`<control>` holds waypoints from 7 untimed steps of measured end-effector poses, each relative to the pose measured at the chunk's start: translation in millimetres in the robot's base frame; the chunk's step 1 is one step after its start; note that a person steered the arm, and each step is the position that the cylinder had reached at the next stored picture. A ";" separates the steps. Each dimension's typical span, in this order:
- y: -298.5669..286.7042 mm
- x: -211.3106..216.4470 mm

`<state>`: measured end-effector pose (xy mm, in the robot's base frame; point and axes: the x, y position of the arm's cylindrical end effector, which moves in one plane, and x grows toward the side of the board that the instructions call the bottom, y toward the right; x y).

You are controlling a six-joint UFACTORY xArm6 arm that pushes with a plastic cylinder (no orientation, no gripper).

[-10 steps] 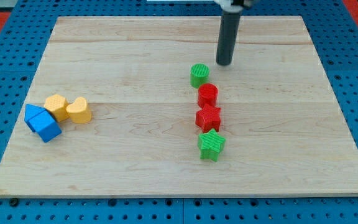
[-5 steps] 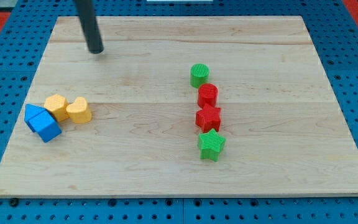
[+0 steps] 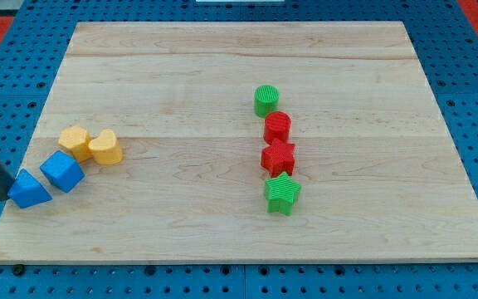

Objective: Move the blue triangle towards the center of the board

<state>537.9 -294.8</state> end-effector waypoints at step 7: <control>124.1 9.5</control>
<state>547.4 -170.7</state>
